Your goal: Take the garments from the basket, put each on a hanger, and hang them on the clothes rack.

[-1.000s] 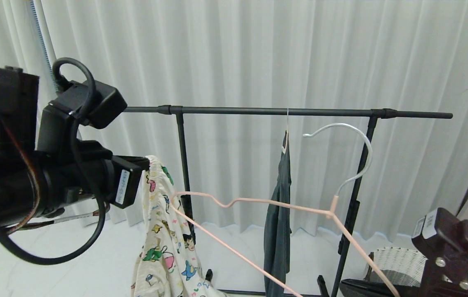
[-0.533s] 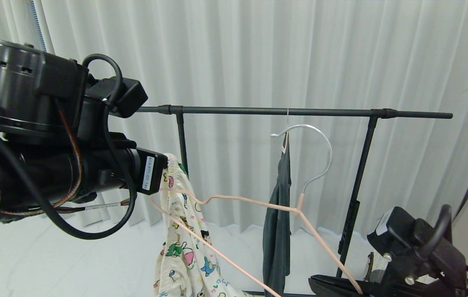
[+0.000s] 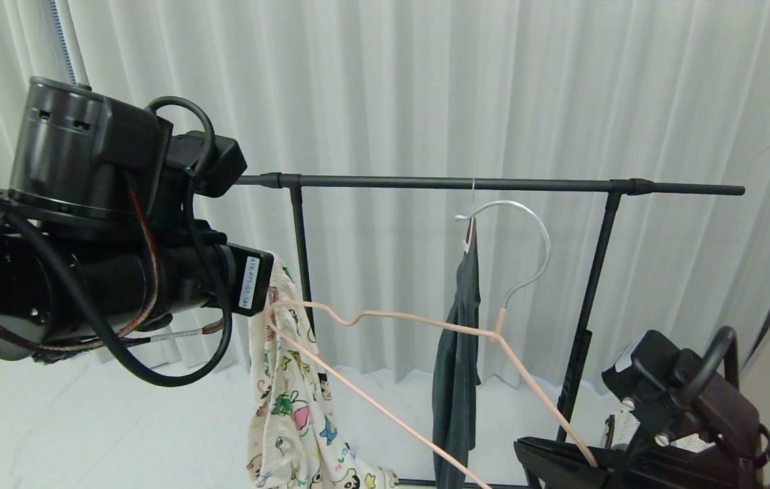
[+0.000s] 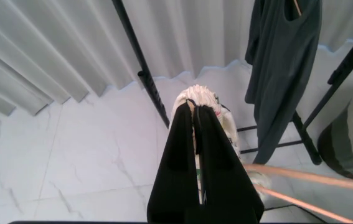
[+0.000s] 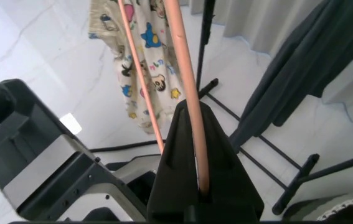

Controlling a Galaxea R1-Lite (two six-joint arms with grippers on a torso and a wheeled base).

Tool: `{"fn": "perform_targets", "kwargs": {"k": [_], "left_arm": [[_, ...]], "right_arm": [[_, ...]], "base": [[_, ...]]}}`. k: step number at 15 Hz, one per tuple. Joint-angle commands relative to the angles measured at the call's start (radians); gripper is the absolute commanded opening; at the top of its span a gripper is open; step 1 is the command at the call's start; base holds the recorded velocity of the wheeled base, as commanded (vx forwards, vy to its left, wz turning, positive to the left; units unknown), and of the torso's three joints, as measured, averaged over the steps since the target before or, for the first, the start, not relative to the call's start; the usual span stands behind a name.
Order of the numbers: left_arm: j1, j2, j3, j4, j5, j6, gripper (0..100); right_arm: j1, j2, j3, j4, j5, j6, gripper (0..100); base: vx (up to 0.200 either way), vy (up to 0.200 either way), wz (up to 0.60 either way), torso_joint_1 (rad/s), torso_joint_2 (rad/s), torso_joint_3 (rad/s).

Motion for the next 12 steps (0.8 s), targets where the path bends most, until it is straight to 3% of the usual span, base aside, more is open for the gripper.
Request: {"fn": "perform_targets", "kwargs": {"k": [1,12], "left_arm": [[-0.009,-0.001,-0.001,0.000,0.001,0.000,0],[-0.020,0.004,-0.004,0.000,0.030,-0.002,0]], "right_arm": [[-0.010,0.008,0.001,-0.001,-0.001,0.000,0],[-0.088,0.046,-0.002,-0.005,-0.050,0.001,0]], "base": [[0.000,0.000,0.00,0.000,0.00,0.000],[0.000,0.000,0.00,0.000,0.00,0.000]]}}
